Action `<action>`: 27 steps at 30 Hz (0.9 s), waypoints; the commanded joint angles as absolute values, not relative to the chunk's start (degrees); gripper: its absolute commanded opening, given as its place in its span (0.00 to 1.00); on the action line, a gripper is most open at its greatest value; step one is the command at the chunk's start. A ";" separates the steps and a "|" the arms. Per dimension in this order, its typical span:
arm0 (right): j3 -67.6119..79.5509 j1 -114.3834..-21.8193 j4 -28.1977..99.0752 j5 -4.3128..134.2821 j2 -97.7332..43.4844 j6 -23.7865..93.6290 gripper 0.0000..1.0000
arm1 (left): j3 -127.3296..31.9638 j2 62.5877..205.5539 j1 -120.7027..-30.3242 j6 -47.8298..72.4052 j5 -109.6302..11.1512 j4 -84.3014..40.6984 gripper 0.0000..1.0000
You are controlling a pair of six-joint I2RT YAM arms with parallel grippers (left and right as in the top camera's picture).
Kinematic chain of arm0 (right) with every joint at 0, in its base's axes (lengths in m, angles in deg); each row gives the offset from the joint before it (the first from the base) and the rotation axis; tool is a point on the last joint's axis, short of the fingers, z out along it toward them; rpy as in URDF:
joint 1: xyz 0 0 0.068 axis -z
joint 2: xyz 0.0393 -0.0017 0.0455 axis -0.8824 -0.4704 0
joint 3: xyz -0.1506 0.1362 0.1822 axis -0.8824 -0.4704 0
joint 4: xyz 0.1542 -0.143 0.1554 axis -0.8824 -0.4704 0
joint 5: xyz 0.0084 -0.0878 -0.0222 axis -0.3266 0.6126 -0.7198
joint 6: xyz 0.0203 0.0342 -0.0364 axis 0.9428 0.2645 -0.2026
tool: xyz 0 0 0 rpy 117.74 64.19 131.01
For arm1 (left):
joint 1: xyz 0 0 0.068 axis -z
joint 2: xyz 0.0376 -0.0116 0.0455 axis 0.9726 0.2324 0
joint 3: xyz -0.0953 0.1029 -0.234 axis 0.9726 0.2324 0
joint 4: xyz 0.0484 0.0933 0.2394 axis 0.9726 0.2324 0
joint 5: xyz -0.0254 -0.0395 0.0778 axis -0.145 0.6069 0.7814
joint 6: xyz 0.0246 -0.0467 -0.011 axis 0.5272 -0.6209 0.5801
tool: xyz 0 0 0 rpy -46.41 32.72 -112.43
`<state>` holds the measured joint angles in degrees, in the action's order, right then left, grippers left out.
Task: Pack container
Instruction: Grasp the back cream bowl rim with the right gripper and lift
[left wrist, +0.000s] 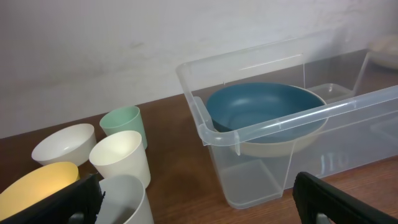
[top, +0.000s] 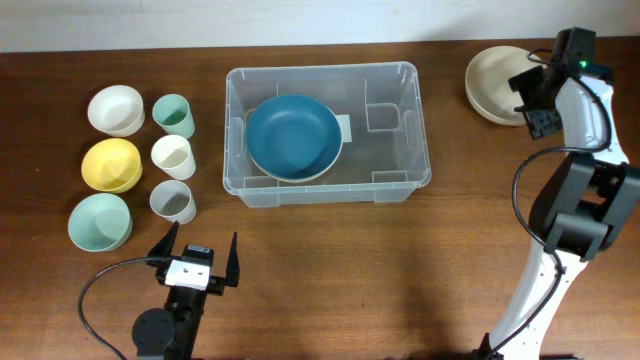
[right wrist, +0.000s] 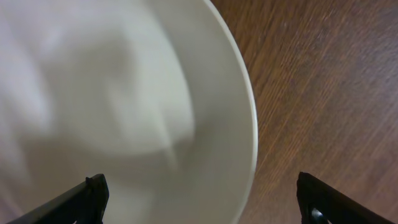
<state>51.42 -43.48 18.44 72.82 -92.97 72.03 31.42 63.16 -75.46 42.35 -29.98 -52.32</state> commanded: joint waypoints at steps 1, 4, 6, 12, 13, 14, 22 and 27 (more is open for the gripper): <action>50.81 -43.11 18.95 73.30 -95.42 72.52 0.92 | 31.70 62.72 -75.50 43.29 -29.74 -52.13 1.00; 50.81 -43.11 19.21 73.26 -96.18 72.52 0.92 | 31.70 62.72 -75.50 43.29 -29.76 -52.11 1.00; 50.81 -43.11 19.23 73.32 -96.36 72.49 0.91 | 31.70 62.72 -75.50 43.29 -29.76 -52.11 1.00; 50.81 -43.11 20.15 73.52 -96.38 71.90 0.88 | 31.70 62.72 -75.50 43.29 -29.76 -52.11 1.00; 50.81 -43.11 20.28 73.52 -96.40 71.90 0.87 | 31.70 62.72 -75.50 43.29 -29.76 -52.13 1.00; 50.81 -43.11 20.32 73.54 -96.40 71.90 0.85 | 31.70 62.72 -75.50 43.29 -29.76 -52.13 1.00; 50.79 -43.11 20.39 73.48 -97.08 71.90 0.80 | 31.70 62.72 -75.50 43.29 -29.74 -52.13 1.00; 50.79 -43.11 20.41 73.30 -98.21 71.90 0.79 | 31.70 62.72 -75.50 43.29 -29.76 -52.11 1.00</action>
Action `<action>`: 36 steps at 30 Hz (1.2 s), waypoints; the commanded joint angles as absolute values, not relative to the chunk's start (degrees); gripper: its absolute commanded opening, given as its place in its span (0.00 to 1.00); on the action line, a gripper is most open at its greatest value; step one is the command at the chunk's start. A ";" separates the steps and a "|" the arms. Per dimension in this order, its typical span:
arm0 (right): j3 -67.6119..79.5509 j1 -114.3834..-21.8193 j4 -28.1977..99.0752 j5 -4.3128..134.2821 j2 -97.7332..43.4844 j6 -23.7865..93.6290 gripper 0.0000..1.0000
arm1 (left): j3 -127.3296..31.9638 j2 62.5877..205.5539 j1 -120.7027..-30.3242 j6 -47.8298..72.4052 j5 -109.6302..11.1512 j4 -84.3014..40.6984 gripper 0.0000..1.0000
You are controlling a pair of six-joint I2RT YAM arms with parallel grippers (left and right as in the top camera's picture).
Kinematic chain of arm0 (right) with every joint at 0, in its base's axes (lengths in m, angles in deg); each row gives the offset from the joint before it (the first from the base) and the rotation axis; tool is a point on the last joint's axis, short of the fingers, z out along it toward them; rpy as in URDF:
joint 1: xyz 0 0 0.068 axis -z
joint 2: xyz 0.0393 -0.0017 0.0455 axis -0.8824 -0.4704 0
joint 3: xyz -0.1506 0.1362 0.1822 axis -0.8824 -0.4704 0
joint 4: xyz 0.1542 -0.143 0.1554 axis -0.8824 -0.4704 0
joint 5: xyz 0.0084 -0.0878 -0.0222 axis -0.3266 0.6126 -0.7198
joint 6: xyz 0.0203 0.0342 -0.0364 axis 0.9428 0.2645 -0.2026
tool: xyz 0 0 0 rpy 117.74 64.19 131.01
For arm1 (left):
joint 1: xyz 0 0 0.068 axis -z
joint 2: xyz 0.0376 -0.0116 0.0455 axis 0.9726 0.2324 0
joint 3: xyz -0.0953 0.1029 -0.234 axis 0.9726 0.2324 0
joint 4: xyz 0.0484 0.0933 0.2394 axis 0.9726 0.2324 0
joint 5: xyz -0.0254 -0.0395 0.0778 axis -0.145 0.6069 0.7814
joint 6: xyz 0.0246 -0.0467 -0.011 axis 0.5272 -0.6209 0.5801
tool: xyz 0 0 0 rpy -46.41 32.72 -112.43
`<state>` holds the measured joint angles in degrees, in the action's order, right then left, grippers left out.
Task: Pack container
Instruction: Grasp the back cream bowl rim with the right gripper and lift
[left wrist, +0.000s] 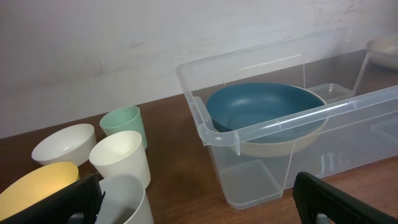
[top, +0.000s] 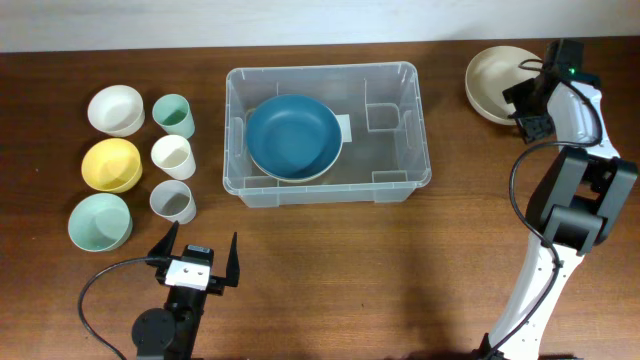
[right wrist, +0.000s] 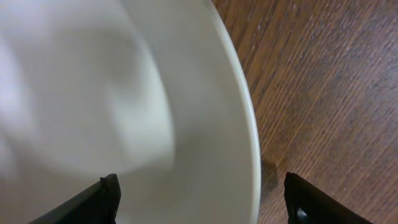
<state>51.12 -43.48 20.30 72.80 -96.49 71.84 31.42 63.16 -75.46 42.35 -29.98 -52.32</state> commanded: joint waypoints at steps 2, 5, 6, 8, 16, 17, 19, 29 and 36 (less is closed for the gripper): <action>50.79 -43.11 20.46 73.32 -98.28 71.90 0.75 | 31.70 62.72 -75.50 43.29 -29.76 -52.13 1.00; 50.81 -43.11 20.70 73.30 -98.28 71.90 0.69 | 31.70 62.72 -75.50 43.29 -29.76 -52.11 1.00; 50.81 -43.11 20.70 73.32 -98.28 71.90 0.66 | 31.70 62.72 -75.50 43.29 -29.76 -52.11 1.00; 50.81 -43.11 20.70 73.34 -98.28 71.90 0.59 | 31.70 62.72 -75.50 43.29 -29.74 -52.13 1.00; 50.83 -43.11 20.85 73.32 -98.24 71.90 0.10 | 31.70 62.72 -75.50 43.29 -29.74 -52.13 1.00; 50.83 -43.09 21.05 73.34 -98.17 71.90 0.05 | 31.70 62.72 -75.50 43.29 -29.76 -52.11 1.00; 50.96 -43.04 21.11 73.30 -98.08 71.90 0.04 | 31.70 62.72 -75.50 43.29 -29.74 -52.13 1.00; 53.98 -42.23 20.24 68.84 -91.37 68.08 0.04 | 31.70 62.72 -75.50 43.29 -29.76 -52.11 1.00; 55.36 -42.45 21.64 53.48 -81.76 61.72 0.04 | 31.70 62.72 -75.50 43.29 -29.76 -52.11 1.00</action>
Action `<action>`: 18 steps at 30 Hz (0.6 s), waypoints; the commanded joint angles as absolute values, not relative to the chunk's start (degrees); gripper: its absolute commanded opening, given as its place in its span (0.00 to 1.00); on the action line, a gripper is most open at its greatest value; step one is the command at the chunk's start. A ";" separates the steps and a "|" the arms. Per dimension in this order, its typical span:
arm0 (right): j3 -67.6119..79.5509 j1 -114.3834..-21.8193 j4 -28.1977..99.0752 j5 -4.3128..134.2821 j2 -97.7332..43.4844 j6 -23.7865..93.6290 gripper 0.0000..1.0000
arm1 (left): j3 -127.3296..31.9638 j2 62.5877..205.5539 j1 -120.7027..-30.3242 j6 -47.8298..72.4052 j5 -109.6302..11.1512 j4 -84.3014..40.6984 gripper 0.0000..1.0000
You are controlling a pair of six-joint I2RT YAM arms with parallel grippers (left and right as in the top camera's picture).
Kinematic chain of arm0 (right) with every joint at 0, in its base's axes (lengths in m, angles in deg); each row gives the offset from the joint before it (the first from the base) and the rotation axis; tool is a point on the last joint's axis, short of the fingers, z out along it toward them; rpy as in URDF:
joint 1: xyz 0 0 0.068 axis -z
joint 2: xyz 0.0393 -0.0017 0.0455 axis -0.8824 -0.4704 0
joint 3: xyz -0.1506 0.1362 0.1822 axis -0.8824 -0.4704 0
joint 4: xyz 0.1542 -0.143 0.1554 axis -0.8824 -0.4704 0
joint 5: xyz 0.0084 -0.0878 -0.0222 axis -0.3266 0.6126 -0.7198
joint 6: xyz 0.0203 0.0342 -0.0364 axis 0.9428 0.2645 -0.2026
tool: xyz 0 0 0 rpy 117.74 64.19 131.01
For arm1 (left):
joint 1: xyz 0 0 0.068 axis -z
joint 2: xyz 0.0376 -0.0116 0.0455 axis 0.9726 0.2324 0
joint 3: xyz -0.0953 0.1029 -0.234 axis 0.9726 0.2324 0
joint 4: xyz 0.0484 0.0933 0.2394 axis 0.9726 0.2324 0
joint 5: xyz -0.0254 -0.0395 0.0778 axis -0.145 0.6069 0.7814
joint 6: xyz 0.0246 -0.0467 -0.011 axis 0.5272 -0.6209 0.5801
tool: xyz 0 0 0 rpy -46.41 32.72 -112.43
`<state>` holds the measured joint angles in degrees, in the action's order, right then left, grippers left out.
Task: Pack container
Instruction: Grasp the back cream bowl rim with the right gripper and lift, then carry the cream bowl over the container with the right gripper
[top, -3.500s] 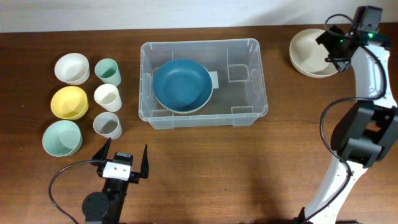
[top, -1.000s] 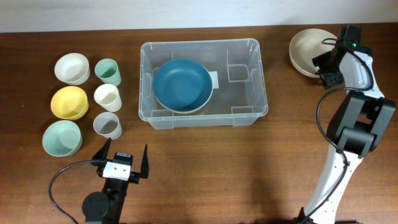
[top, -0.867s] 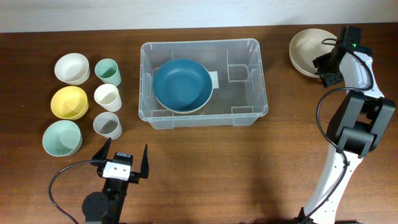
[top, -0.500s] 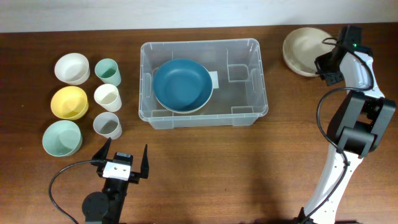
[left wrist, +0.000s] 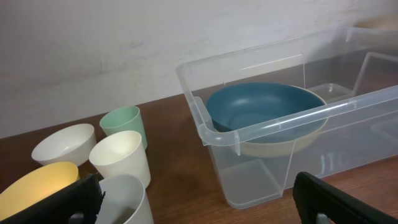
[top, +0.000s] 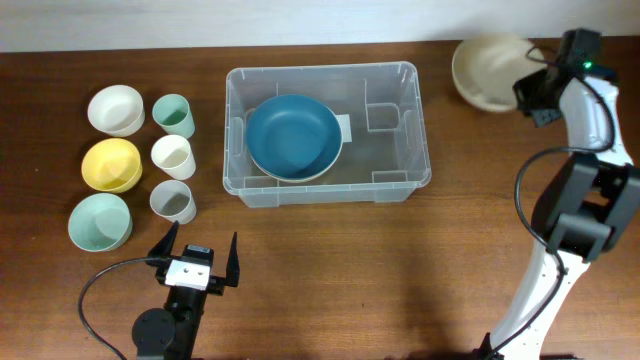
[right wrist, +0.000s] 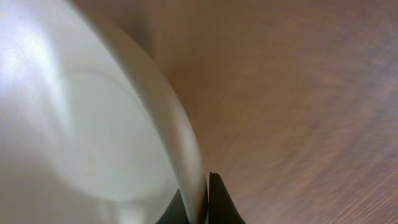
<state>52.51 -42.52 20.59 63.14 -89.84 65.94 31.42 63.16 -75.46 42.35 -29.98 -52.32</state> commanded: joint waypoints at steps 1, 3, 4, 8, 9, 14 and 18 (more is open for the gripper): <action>55.36 -42.74 21.72 50.68 -80.16 60.89 0.04 | 31.70 62.72 -75.50 43.29 -29.76 -52.11 1.00; 55.36 -43.33 21.46 46.66 -77.54 59.29 0.04 | 31.70 62.72 -75.50 43.29 -29.76 -52.13 1.00; 55.36 -43.83 21.07 45.04 -76.31 58.66 0.04 | 31.70 62.72 -75.50 43.29 -29.76 -52.11 1.00; 55.36 -47.46 17.72 40.12 -72.10 55.12 0.04 | 31.70 62.72 -75.50 43.29 -29.76 -52.13 1.00; 55.36 -48.73 16.57 39.62 -71.44 54.07 0.04 | 31.70 62.72 -75.50 43.29 -29.76 -52.11 1.00; 55.31 -56.99 11.28 39.01 -70.85 48.84 0.04 | 31.70 62.72 -75.50 43.29 -29.74 -52.13 1.00; 55.27 -64.70 8.17 41.02 -71.26 43.53 0.04 | 31.70 62.72 -75.50 43.29 -29.74 -52.13 1.00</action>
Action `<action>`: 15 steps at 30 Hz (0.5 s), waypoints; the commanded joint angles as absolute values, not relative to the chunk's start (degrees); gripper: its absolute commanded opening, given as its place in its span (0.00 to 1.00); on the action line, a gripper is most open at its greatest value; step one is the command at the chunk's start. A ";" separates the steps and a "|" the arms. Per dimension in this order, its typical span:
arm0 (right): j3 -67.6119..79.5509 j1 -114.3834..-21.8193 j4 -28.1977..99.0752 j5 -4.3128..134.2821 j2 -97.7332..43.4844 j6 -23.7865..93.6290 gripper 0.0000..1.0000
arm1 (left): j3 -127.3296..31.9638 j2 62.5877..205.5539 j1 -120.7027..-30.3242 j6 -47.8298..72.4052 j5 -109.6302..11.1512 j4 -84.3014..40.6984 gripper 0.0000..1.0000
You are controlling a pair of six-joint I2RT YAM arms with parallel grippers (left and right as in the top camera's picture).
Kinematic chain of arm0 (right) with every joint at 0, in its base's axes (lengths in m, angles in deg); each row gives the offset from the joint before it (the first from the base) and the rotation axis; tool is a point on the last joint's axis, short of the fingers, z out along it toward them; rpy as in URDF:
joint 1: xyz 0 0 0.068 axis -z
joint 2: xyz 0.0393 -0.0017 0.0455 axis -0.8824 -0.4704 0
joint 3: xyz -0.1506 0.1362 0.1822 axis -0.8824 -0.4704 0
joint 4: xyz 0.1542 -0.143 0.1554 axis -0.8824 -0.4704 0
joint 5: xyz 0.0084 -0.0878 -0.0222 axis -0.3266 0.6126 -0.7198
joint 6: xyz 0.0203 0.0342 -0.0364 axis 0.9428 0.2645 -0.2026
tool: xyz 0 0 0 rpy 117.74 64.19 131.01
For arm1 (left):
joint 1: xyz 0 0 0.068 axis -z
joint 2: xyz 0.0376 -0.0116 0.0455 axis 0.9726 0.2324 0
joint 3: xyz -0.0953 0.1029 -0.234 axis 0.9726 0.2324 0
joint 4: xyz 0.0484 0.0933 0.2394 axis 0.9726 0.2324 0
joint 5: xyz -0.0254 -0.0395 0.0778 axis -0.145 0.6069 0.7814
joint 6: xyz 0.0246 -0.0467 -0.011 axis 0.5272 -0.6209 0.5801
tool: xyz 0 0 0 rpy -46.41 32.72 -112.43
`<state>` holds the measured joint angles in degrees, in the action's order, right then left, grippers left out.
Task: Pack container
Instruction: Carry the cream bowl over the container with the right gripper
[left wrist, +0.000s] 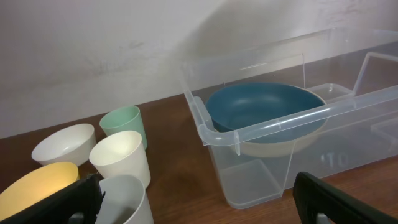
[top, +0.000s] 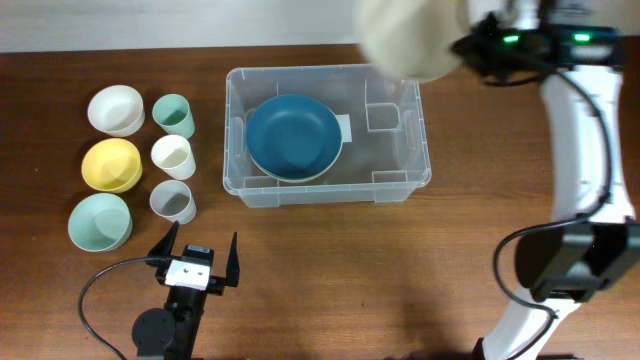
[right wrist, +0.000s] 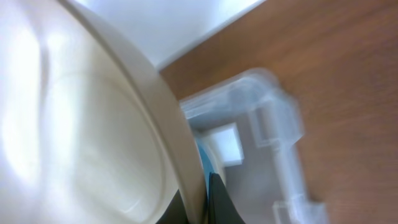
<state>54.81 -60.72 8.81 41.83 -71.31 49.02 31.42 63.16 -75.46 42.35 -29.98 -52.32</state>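
A clear plastic container [top: 400,185] stands mid-table with a blue bowl [top: 293,136] inside, stacked on a cream one. My right gripper [top: 462,47] is shut on the rim of a beige bowl [top: 405,35], held high above the container's back right corner. In the right wrist view the beige bowl [right wrist: 93,137] fills the left, its rim pinched at my gripper [right wrist: 202,202], with the container [right wrist: 273,130] below. My left gripper [top: 195,258] rests open near the front edge; from the left wrist the container [left wrist: 249,130] and blue bowl [left wrist: 264,109] show ahead.
Left of the container stand a white bowl [top: 115,108], a yellow bowl [top: 110,164], a pale green bowl [top: 99,221], and three cups: green [top: 173,114], cream [top: 172,156], grey [top: 172,201].
My right gripper, still shut on the beige bowl, has moved left and higher, from beyond the container's right side to above its back right corner. The left arm is unchanged.
The beige bowl sat on the table at the back right with my right gripper open over its rim. Then the gripper stood lower at the rim. Later it was shut on the bowl, lifted and tilted. Now the bowl hangs over the container.
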 commanded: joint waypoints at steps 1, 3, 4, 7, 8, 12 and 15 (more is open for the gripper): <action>55.27 -66.78 7.45 43.25 -71.26 43.53 0.04 | 31.70 62.72 -75.50 43.29 -29.76 -52.13 1.00; 55.27 -70.14 6.55 47.36 -71.26 43.53 0.04 | 31.70 62.72 -75.50 43.29 -29.76 -52.11 1.00; 55.25 -71.70 6.05 49.26 -71.26 43.53 0.04 | 31.70 62.72 -75.50 43.29 -29.76 -52.13 1.00; 54.74 -75.78 4.78 53.98 -71.26 43.53 0.04 | 31.70 62.72 -75.50 43.29 -29.74 -52.11 1.00; 54.37 -76.81 4.70 54.50 -71.33 43.53 0.04 | 31.70 62.72 -75.50 43.29 -29.76 -52.13 1.00; 52.45 -80.11 5.20 54.31 -72.36 43.55 0.04 | 31.70 62.72 -75.50 43.29 -29.76 -52.13 1.00; 50.59 -81.53 6.34 54.26 -73.93 43.58 0.04 | 31.70 62.72 -75.50 43.29 -29.76 -52.11 1.00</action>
